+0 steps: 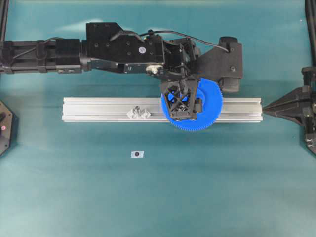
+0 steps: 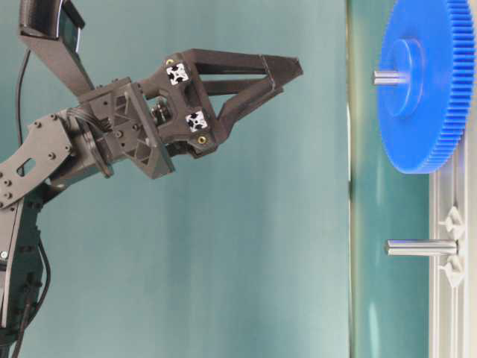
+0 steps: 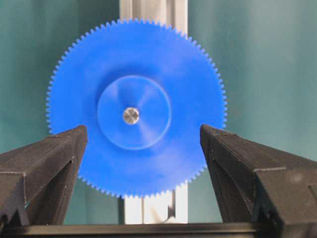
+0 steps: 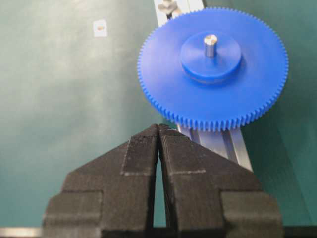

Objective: Insert the large gear onto the shaft.
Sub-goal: 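Open the left gripper and hold above the seated gear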

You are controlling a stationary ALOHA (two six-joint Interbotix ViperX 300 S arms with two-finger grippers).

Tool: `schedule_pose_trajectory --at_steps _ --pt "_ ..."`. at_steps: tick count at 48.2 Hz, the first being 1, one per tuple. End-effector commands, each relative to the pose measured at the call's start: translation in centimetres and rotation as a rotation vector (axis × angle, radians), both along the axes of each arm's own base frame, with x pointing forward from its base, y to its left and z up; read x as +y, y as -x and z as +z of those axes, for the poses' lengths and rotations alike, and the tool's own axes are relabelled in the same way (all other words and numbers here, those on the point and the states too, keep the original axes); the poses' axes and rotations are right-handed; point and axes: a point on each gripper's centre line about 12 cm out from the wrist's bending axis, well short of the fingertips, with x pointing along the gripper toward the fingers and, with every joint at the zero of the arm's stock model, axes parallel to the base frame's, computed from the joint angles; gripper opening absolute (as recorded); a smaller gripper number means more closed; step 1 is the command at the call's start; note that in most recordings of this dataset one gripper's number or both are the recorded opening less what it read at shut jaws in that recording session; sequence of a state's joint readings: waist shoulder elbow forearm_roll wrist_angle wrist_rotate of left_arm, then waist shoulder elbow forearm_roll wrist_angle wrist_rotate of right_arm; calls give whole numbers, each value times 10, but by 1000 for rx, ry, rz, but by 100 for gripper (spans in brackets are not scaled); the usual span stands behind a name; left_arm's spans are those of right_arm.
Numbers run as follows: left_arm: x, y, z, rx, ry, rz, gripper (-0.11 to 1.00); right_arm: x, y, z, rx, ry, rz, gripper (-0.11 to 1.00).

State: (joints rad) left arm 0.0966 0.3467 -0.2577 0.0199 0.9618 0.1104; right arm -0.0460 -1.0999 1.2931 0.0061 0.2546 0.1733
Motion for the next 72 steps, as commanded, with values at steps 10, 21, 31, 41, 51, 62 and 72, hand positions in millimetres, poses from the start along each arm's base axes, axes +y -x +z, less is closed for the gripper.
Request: schedule_pose_trajectory --at_steps 10,21,31,41,51,62,72 --pt "-2 5 35 -78 -10 -2 88 0 2 4 -29 -7 -5 9" --pt "-3 5 37 -84 -11 -5 88 0 5 -1 -23 -7 -5 9" --pt "-3 6 44 -108 -12 -4 88 0 5 -3 -19 -7 -5 9" --pt "-4 7 46 -111 -13 -7 88 0 6 -5 -16 -8 -5 9" --pt "-6 5 44 -108 -12 -10 88 0 7 -5 -23 -7 -5 9" --pt "-7 5 43 -107 -10 -11 88 0 8 -4 -29 -7 -5 9" --pt "-6 5 41 -104 -11 -11 88 0 8 -5 -28 -9 -6 9"
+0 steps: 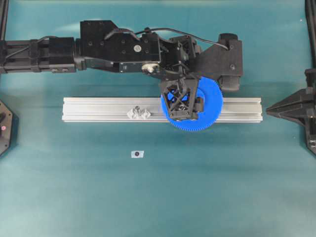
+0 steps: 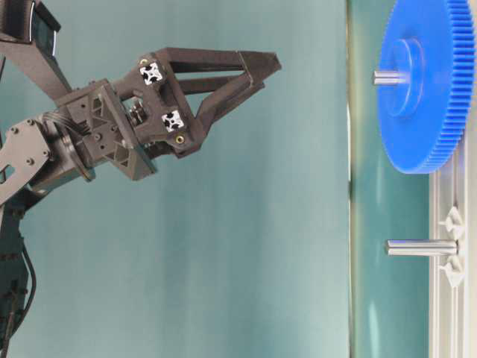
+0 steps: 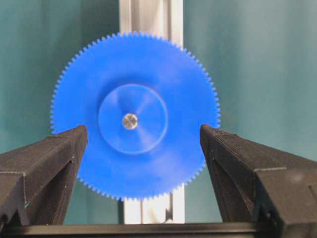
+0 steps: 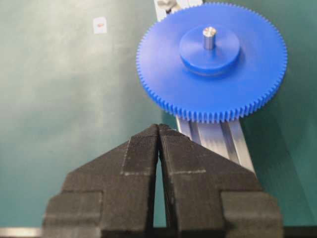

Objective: Insert the large gear onto the shaft.
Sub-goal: 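Open the left gripper and hold above the seated gear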

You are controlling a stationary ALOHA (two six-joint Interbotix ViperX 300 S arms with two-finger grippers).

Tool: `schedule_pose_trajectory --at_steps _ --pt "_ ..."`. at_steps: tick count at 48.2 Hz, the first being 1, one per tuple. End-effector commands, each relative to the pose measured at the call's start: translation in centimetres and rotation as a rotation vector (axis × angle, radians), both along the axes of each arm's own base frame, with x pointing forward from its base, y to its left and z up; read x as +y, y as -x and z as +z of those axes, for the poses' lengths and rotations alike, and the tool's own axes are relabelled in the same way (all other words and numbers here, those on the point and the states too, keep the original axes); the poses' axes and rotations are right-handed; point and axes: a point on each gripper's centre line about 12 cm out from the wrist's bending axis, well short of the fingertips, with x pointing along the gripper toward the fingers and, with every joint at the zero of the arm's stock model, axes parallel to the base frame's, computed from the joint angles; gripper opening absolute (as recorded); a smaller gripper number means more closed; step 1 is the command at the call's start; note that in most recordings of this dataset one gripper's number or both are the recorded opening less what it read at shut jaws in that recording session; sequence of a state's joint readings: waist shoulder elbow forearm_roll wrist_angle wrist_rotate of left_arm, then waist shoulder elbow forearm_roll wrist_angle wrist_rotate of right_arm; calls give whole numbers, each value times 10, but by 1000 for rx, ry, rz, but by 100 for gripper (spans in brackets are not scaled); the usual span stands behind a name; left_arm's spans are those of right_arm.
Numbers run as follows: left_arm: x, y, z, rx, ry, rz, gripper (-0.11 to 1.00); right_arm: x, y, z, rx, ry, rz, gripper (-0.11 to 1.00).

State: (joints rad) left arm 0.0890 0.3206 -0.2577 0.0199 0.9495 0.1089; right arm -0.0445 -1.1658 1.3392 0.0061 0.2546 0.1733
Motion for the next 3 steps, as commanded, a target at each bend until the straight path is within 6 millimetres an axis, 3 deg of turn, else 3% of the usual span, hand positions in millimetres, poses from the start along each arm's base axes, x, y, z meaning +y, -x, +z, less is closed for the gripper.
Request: schedule_pose_trajectory --at_steps 1,3 --pt "-1 2 27 -65 -9 -3 88 0 -1 3 -7 -10 -7 9" --pt "-1 2 26 -64 -9 -3 88 -1 -1 2 -5 -8 -7 9"
